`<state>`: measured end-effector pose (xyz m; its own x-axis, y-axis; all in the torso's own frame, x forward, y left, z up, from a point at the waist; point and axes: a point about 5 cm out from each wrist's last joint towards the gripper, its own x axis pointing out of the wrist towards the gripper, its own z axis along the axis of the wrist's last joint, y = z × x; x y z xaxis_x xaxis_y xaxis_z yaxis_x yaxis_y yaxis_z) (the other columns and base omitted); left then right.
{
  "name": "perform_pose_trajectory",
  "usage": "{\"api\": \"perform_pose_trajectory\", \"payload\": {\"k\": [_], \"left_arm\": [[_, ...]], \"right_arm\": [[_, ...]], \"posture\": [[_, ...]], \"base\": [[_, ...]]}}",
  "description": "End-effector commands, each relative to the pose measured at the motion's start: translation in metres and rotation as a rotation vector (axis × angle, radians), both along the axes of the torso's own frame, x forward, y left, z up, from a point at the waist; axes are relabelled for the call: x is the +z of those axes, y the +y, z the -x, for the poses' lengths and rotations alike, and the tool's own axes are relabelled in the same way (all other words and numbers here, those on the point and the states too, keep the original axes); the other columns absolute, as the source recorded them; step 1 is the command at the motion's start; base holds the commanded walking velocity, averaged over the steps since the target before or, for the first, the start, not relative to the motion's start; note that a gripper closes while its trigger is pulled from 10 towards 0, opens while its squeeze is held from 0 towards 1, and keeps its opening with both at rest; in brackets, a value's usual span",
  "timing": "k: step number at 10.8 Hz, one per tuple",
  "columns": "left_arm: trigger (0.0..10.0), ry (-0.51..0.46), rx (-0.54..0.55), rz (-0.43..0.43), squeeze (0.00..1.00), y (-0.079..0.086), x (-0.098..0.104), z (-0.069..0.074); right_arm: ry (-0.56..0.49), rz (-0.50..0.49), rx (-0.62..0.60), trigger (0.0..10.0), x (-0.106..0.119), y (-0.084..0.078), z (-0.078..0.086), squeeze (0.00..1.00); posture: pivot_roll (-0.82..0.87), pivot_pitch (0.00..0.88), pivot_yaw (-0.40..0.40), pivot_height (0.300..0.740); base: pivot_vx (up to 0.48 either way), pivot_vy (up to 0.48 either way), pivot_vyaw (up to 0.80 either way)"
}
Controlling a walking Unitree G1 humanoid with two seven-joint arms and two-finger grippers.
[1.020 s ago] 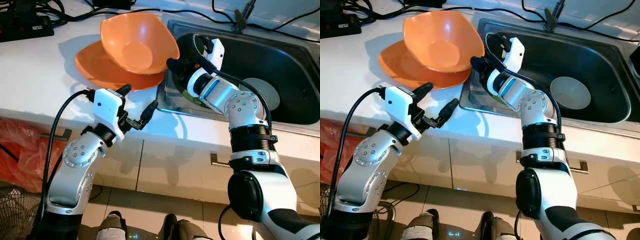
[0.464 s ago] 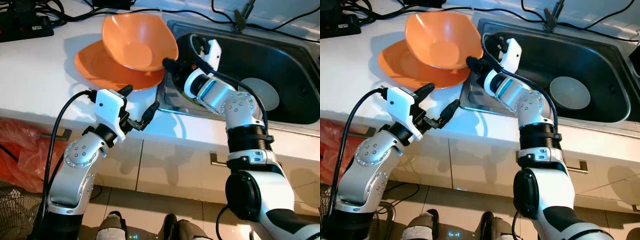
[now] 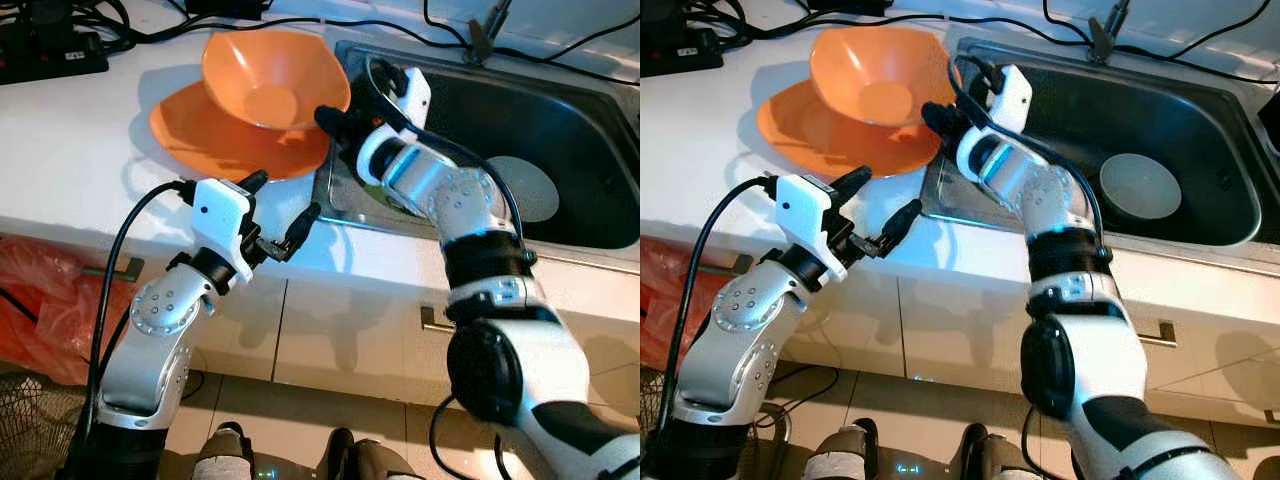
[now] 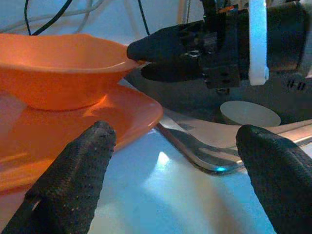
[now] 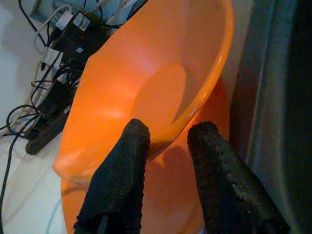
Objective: Kitchen organization
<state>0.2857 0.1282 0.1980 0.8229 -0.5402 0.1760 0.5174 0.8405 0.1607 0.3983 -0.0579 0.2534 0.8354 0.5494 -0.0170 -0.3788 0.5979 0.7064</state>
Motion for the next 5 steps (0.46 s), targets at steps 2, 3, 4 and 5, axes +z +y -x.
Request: {"api": "perform_pose_trajectory", "payload": {"k": [2,3,4,5], "left_arm": [[10.0,0.027,-0.017,-0.008,0.00,-0.0041,-0.0053,0.0004],[10.0,0.028,-0.020,-0.007,0.00,-0.0051,-0.0053,0.0002],[10.0,0.029,-0.025,-0.006,0.00,-0.0063,-0.0055,0.0001],[10.0,0.030,-0.027,-0.006,0.00,-0.0065,-0.0056,0.0002]], "right_arm": [[0.000,0.006,-0.028,10.0,0.0050,-0.0056,-0.0048,0.00],[-0.006,-0.001,-0.037,10.0,0.0079,-0.0065,-0.0068,0.00],[-0.004,0.000,-0.045,10.0,0.0080,-0.0066,-0.0085,0.00],[-0.003,-0.002,-0.049,6.5,0.0078,-0.0061,-0.0095,0.00]], "posture": [[0.24,0.193,-0.138,0.740],[0.24,0.193,-0.136,0.740],[0.24,0.194,-0.134,0.740],[0.24,0.194,-0.133,0.740]], "base": [[0.000,0.000,0.00],[0.000,0.000,0.00],[0.000,0.000,0.00],[0.000,0.000,0.00]]}}
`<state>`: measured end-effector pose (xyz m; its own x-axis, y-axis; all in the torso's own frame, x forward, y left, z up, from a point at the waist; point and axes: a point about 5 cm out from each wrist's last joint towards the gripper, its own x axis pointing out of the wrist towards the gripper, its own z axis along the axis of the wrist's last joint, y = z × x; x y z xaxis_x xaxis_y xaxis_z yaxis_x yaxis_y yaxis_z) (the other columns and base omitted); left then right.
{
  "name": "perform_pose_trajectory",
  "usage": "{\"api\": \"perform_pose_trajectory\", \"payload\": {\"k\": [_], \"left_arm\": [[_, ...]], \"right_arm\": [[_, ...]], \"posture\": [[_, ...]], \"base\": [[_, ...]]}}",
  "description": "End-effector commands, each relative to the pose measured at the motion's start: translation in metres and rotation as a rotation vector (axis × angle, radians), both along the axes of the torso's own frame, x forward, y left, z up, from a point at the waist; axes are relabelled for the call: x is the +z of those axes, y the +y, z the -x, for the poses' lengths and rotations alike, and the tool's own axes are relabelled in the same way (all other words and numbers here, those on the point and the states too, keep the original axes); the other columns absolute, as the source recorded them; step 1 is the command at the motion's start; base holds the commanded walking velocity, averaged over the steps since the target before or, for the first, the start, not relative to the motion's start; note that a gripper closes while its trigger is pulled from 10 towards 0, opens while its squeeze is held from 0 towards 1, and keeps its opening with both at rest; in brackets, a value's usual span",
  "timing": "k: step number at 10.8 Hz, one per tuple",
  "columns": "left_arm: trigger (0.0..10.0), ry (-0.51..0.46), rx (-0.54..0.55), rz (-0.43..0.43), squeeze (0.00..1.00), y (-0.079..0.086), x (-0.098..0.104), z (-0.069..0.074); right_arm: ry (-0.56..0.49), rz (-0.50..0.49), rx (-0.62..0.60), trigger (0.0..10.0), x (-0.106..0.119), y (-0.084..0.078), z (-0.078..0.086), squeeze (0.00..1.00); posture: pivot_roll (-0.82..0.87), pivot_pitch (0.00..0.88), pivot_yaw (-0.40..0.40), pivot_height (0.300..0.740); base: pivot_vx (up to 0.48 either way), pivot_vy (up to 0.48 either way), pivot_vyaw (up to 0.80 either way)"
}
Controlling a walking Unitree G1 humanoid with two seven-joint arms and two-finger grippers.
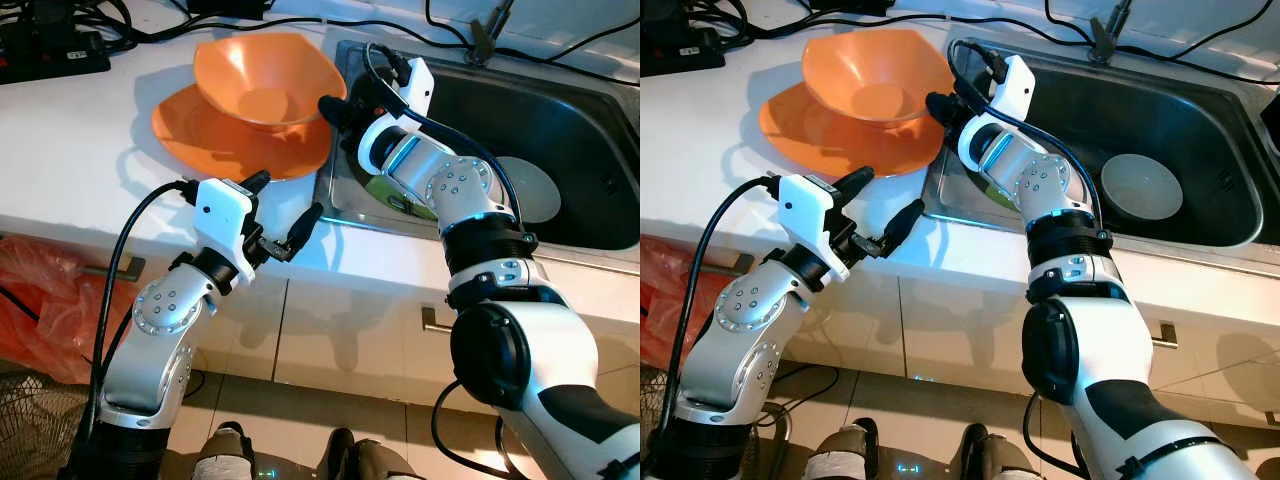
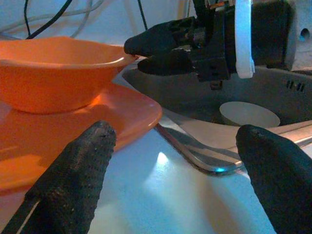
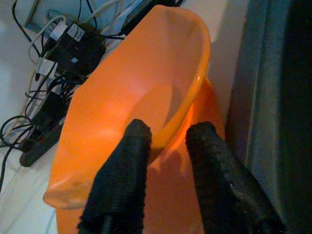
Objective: Kitchen organization
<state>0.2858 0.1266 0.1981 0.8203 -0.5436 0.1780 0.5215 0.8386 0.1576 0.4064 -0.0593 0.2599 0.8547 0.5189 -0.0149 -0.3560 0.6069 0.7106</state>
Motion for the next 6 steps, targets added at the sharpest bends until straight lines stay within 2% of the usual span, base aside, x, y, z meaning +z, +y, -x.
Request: {"api": "perform_pose_trajectory", "payload": {"k": [1,2,3,4,6], "left_arm": [[10.0,0.031,-0.022,-0.010,0.00,-0.005,-0.006,0.000],[10.0,0.031,-0.022,-0.009,0.00,-0.004,-0.006,0.000],[10.0,0.031,-0.024,-0.010,0.00,-0.005,-0.006,0.000],[10.0,0.030,-0.028,-0.009,0.00,-0.006,-0.005,0.000],[10.0,0.028,-0.030,-0.007,0.00,-0.007,-0.005,-0.001]], "right_arm": [[-0.004,0.005,-0.018,2.4,0.003,-0.004,-0.003,0.00],[-0.012,0.003,-0.016,2.3,0.006,-0.003,-0.003,0.00],[-0.023,-0.001,-0.012,4.5,0.009,-0.003,-0.004,0.00],[-0.033,-0.004,-0.009,0.0,0.012,-0.002,-0.004,0.00],[-0.038,0.005,-0.006,0.0,0.013,0.000,-0.005,0.00]], "posture": [[0.25,0.193,-0.133,0.740],[0.25,0.192,-0.131,0.740],[0.25,0.191,-0.131,0.740],[0.24,0.187,-0.130,0.740],[0.24,0.184,-0.130,0.740]], "base": [[0.000,0.000,0.00],[0.000,0.000,0.00],[0.000,0.000,0.00],[0.000,0.000,0.00],[0.000,0.000,0.00]]}}
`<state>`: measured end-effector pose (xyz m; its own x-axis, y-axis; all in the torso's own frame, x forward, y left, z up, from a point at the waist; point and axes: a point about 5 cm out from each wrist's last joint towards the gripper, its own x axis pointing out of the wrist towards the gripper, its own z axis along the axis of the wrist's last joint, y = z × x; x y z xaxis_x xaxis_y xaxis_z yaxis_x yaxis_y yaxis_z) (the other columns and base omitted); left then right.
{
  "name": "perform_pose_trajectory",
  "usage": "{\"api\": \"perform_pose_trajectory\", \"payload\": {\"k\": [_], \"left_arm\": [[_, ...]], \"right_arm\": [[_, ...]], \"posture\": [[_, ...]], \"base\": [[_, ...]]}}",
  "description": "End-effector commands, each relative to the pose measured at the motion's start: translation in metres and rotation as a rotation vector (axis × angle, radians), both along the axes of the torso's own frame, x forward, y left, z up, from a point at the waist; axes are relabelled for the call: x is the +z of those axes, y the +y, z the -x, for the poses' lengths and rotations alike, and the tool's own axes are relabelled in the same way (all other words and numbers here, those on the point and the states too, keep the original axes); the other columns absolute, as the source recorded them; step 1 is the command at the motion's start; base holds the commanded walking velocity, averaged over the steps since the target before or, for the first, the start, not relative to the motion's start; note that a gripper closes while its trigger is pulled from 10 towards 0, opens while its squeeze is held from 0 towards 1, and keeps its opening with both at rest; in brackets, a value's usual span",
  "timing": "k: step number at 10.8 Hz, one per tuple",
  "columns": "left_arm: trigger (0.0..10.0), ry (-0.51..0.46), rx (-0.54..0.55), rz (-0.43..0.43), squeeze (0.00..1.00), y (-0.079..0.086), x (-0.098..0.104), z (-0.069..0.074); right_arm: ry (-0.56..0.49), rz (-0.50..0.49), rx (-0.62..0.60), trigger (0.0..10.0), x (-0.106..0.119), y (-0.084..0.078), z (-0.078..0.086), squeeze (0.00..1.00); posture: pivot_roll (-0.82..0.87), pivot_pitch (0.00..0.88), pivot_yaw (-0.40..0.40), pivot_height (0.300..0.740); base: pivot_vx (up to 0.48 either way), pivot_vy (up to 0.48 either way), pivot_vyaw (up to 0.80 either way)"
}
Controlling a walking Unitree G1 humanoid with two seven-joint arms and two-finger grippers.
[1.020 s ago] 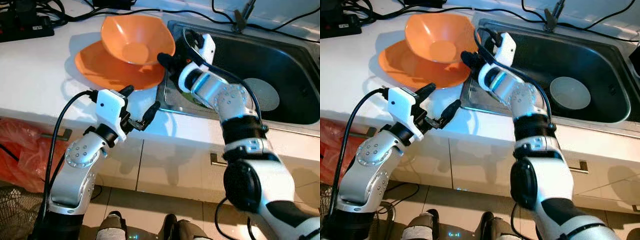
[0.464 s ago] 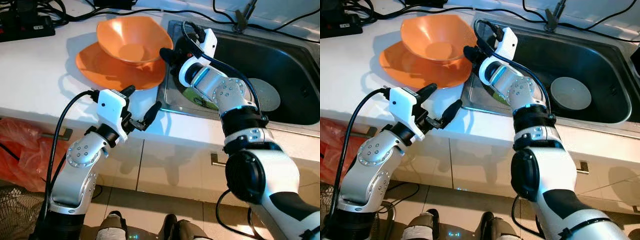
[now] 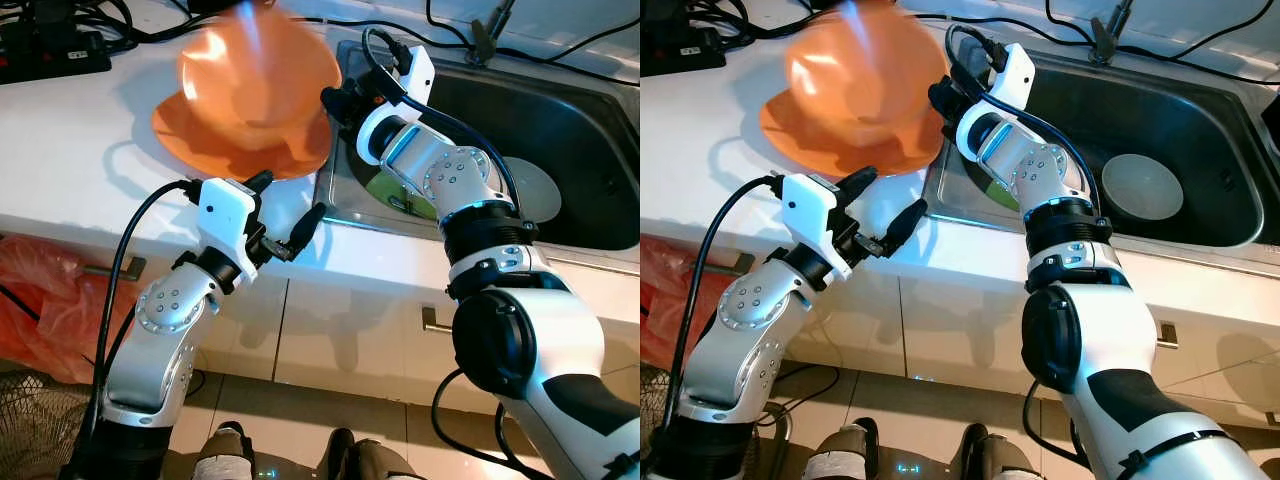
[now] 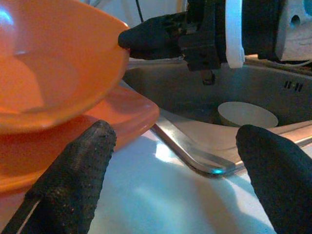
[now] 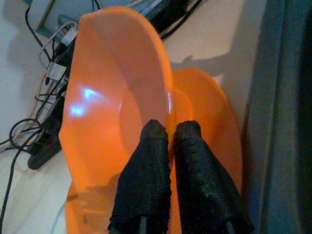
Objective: Kitchen organization
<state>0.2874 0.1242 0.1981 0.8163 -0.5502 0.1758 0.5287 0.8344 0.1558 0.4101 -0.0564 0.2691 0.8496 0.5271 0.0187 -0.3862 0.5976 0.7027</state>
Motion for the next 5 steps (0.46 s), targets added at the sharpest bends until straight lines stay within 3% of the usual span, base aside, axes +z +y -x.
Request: {"api": "perform_pose_trajectory", "payload": {"k": [1,5], "left_arm": [[10.0,0.026,-0.022,-0.007,0.00,-0.0040,-0.0048,0.0004],[10.0,0.026,-0.026,-0.007,0.00,-0.0037,-0.0056,0.0006]], "right_arm": [[-0.011,0.033,-0.021,10.0,0.0032,-0.0032,-0.0022,0.00],[-0.019,0.046,-0.012,10.0,0.0013,-0.0008,-0.0026,0.00]], "posture": [[0.25,0.182,-0.129,0.740],[0.25,0.173,-0.127,0.740]], "base": [[0.000,0.000,0.00],[0.000,0.000,0.00]]}}
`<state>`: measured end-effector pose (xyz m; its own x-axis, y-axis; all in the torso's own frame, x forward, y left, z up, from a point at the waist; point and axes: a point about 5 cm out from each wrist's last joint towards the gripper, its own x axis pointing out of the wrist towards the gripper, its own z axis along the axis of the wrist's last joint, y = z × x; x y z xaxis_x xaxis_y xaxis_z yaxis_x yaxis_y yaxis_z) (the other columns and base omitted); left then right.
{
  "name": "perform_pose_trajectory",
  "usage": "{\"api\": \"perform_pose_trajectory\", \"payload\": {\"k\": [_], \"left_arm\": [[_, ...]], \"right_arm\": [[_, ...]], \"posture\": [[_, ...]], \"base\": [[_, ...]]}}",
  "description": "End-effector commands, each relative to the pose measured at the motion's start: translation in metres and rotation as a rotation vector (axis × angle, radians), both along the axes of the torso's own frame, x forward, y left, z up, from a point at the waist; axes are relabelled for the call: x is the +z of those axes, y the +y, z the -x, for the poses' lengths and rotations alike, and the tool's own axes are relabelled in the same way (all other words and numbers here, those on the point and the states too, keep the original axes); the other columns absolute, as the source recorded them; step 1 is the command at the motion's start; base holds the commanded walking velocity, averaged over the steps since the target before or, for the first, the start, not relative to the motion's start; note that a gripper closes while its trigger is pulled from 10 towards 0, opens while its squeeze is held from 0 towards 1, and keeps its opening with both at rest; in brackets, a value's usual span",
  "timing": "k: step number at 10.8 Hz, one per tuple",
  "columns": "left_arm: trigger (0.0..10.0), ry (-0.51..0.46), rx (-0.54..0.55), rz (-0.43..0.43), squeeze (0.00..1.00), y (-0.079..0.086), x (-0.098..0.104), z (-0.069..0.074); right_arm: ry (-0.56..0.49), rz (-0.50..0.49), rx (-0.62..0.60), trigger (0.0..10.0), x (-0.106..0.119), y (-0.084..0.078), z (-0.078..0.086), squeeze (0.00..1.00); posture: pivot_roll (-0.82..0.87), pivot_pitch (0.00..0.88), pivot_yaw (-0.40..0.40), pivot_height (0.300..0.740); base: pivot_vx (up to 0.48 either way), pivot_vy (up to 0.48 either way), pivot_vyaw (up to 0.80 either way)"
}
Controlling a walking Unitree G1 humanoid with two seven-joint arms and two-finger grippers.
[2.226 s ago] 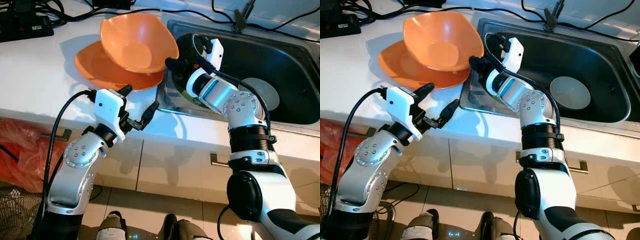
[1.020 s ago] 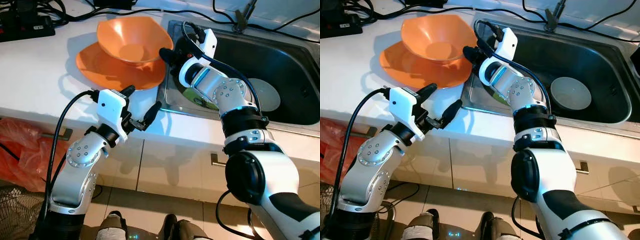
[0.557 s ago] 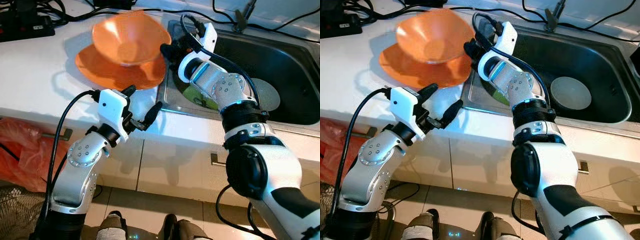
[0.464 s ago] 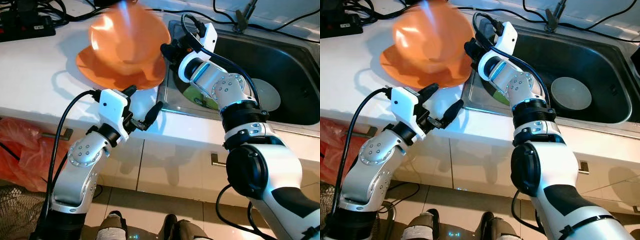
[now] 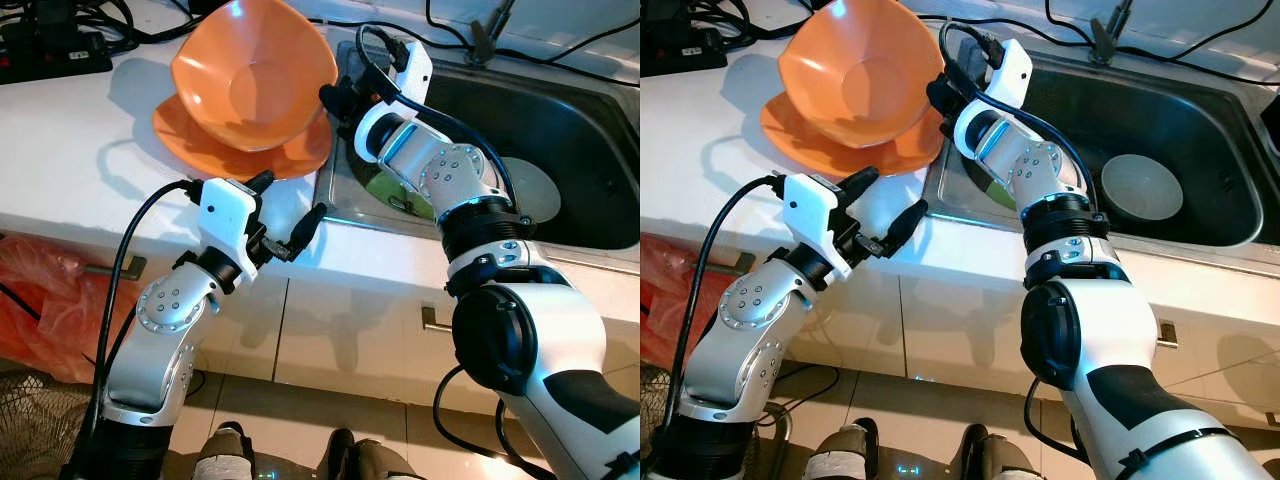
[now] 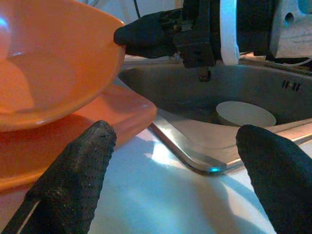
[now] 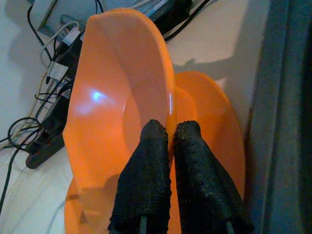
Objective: Kitchen organization
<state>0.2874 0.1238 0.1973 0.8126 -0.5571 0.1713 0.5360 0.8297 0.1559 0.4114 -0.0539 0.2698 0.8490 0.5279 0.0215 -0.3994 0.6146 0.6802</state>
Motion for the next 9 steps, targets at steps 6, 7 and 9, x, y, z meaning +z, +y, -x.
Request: {"api": "perform_pose_trajectory", "payload": {"k": [6,7,9], "left_arm": [[10.0,0.027,-0.022,-0.003,0.00,-0.005,-0.005,0.000],[10.0,0.027,-0.022,-0.001,0.00,-0.005,-0.005,0.000],[10.0,0.031,-0.025,0.000,0.00,-0.005,-0.006,0.000]], "right_arm": [[-0.153,-0.154,-0.044,0.0,0.035,-0.017,-0.003,0.00],[-0.163,-0.192,-0.056,0.0,0.039,-0.021,-0.004,0.00],[-0.183,-0.275,-0.114,0.0,0.052,-0.037,-0.006,0.00]], "posture": [[0.25,0.180,-0.124,0.740],[0.25,0.180,-0.122,0.740],[0.24,0.184,-0.120,0.740]], "base": [[0.000,0.000,0.00],[0.000,0.000,0.00],[0.000,0.000,0.00]]}}
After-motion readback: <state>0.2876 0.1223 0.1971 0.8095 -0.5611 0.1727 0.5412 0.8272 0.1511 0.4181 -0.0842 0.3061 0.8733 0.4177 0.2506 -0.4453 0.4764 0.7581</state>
